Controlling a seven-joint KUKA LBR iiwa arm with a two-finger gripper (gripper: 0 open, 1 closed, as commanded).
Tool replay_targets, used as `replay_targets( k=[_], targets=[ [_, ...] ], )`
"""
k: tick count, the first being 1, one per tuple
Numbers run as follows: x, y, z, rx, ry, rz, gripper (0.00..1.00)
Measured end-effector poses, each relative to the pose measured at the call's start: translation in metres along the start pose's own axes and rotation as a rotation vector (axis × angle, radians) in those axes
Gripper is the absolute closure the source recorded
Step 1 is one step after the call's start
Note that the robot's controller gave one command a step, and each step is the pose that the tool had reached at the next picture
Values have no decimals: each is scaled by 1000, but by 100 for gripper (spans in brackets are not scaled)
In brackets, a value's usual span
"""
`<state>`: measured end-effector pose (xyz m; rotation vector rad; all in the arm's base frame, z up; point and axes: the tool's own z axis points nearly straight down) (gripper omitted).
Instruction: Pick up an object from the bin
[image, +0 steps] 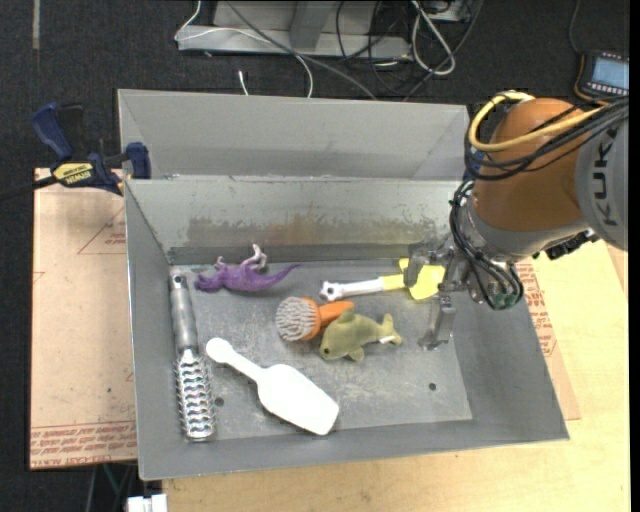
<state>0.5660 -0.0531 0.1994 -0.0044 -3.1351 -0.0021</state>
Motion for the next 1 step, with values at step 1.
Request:
replay_targets(
  k=[1],
  targets=[
    [-2,0,-5,1,-8,-3,0]
  ],
)
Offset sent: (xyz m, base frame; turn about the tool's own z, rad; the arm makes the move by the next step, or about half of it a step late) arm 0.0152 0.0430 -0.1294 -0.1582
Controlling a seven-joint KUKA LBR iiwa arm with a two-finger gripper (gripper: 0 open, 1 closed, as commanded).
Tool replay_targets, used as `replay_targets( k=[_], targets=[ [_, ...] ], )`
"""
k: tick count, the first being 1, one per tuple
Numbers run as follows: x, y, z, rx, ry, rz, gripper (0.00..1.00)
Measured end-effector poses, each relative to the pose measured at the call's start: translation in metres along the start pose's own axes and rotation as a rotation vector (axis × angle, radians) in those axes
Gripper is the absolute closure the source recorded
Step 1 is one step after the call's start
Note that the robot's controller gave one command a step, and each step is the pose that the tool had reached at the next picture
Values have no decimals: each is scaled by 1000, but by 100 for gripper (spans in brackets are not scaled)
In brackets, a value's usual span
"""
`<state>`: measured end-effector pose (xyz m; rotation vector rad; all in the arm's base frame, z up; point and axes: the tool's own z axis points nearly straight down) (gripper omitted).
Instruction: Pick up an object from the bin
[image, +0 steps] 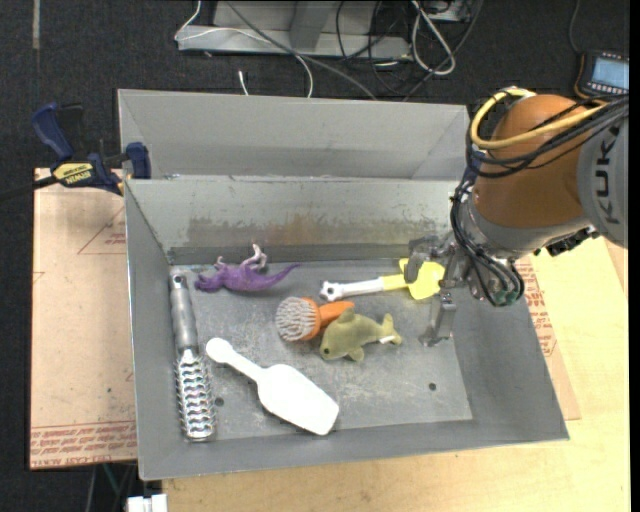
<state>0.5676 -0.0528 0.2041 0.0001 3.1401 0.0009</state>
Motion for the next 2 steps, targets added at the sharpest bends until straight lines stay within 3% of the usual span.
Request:
replay_targets(
  k=[1,2],
  targets=[
    [-14,40,123,-1,-3,-141,0],
    [-19,46,153,0,-10,-139,0]
  ],
)
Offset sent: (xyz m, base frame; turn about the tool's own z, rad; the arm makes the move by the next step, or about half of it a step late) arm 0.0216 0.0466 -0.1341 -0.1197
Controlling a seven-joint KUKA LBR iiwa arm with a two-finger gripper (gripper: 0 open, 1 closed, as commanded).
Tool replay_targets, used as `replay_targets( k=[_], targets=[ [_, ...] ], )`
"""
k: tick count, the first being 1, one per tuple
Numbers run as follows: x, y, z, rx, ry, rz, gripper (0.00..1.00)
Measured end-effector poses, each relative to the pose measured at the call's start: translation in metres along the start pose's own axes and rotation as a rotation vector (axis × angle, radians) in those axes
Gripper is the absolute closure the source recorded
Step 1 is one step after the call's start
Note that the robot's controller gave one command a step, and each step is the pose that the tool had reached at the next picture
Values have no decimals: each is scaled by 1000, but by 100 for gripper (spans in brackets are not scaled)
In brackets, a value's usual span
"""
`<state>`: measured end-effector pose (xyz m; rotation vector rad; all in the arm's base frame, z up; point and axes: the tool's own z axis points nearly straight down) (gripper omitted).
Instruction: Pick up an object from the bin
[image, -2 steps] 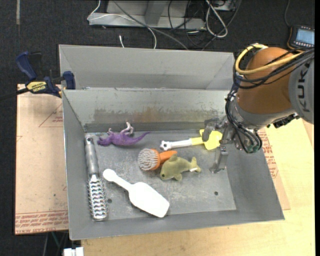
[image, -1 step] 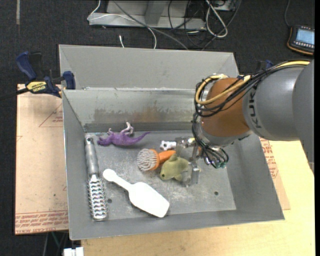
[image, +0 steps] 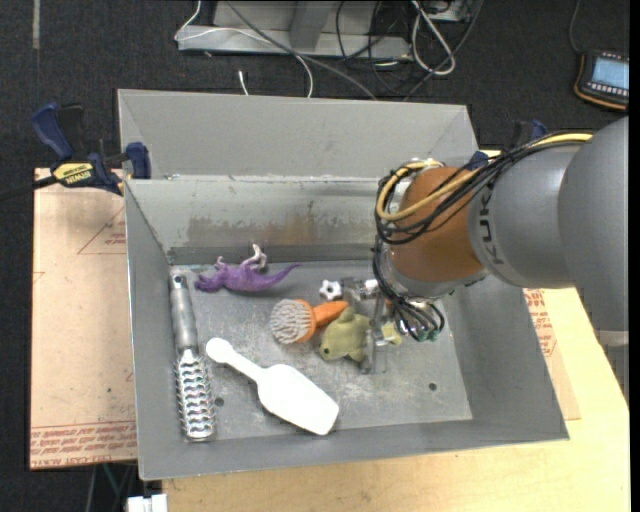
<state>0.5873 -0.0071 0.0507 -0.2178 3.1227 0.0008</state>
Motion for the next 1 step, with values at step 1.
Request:
replay_targets(
  k=[1],
  targets=[
    [26,33,-20,-4,7,-98,0]
  ],
)
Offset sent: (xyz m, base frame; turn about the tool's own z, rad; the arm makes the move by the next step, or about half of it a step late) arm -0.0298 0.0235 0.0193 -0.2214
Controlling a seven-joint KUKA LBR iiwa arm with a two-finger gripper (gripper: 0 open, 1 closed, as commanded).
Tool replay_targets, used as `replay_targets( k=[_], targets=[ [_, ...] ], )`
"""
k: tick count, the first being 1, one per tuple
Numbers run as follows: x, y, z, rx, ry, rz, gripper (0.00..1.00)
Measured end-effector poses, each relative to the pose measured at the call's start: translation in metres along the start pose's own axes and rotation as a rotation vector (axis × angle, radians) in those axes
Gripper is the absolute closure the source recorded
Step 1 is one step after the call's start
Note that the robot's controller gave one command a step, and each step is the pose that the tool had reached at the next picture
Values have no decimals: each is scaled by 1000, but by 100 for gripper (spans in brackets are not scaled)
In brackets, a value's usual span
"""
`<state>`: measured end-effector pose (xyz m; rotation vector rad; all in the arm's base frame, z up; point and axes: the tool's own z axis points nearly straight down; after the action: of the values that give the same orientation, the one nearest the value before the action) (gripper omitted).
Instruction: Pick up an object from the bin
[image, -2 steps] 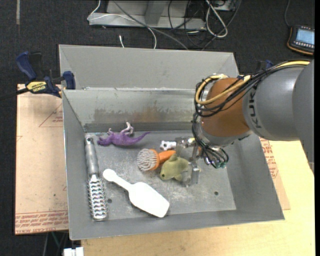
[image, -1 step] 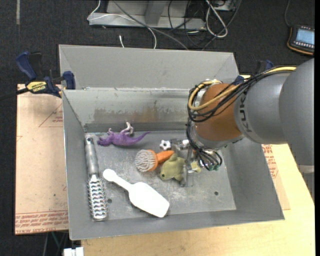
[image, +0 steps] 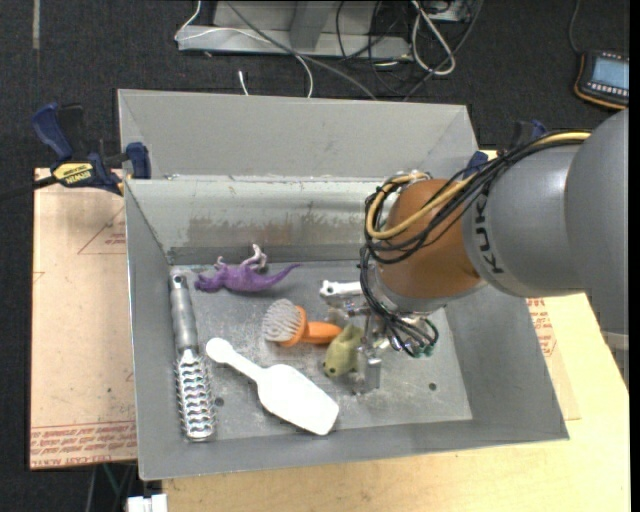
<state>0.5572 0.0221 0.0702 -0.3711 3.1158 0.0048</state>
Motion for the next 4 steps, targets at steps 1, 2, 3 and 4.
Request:
replay_targets(
  k=[1,2,3,4],
  targets=[
    [0,-5,0,6,-11,-120,0],
    [-1,1,0,0,-3,-2,100],
    [-1,1,0,0,-3,-2,100],
    [3,2,-17,-3,9,-3,100]
  ],
)
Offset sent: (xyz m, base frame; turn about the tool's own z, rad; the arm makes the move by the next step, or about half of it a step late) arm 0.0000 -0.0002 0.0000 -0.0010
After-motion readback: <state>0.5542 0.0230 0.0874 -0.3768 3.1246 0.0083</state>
